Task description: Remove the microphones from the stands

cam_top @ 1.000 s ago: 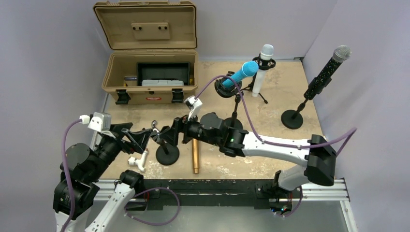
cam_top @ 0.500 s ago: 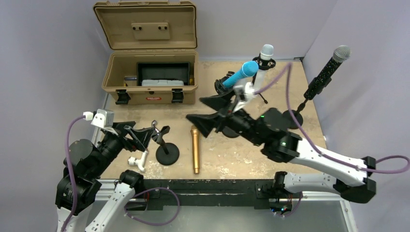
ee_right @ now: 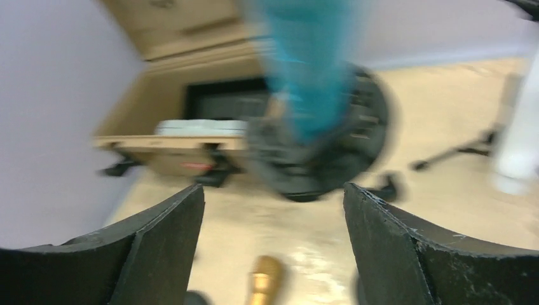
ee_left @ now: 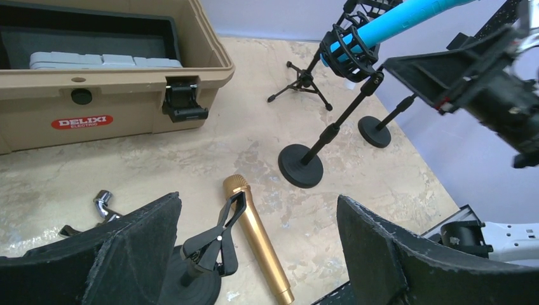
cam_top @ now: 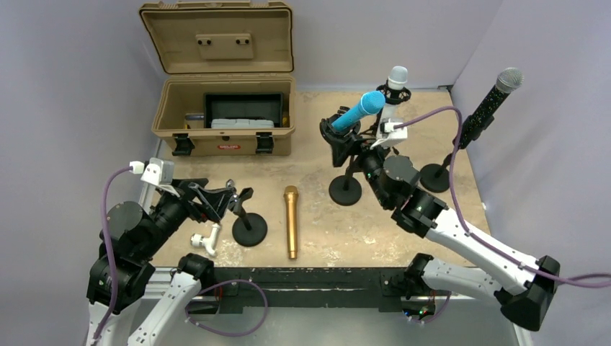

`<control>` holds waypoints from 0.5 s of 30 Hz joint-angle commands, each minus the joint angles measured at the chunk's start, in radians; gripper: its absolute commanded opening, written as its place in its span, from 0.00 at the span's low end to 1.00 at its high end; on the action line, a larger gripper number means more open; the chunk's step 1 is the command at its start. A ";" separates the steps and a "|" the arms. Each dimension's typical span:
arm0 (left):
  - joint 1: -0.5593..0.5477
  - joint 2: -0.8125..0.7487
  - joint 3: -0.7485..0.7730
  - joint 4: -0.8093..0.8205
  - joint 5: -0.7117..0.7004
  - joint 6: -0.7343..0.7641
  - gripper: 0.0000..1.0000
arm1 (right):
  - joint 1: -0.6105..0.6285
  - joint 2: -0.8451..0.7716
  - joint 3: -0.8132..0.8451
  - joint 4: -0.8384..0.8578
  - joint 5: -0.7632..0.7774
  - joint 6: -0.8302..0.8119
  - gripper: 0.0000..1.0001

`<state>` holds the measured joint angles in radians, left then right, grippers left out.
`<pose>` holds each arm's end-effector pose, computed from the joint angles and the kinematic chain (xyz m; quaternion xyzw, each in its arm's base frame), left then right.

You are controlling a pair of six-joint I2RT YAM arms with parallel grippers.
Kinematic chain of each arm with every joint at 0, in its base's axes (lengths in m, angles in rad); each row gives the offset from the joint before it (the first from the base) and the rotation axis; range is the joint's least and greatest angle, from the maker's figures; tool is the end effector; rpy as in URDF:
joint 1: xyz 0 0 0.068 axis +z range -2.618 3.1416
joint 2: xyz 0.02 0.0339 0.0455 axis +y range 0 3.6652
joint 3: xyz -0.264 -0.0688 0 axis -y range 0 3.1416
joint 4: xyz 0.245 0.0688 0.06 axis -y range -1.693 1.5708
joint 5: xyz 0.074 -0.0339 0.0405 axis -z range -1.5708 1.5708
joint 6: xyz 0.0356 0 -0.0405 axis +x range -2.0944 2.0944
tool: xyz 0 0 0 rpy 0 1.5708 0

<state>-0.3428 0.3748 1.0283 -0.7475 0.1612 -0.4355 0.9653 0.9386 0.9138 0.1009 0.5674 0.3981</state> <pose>0.0367 -0.0192 0.3965 0.0200 0.7389 -0.3096 0.5982 0.1376 0.1652 0.3883 0.0145 0.6839 0.2960 0.6667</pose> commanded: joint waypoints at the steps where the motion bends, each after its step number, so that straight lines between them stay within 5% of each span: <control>1: -0.001 0.017 0.000 0.048 0.024 -0.013 0.90 | -0.184 -0.069 -0.112 0.088 -0.166 0.027 0.78; 15: -0.001 0.185 0.128 0.199 0.088 0.040 0.90 | -0.222 -0.158 -0.212 0.495 -0.183 -0.146 0.81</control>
<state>-0.3428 0.4755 1.0668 -0.6872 0.2024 -0.4271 0.7513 0.7708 0.7147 0.4156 0.4019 0.3180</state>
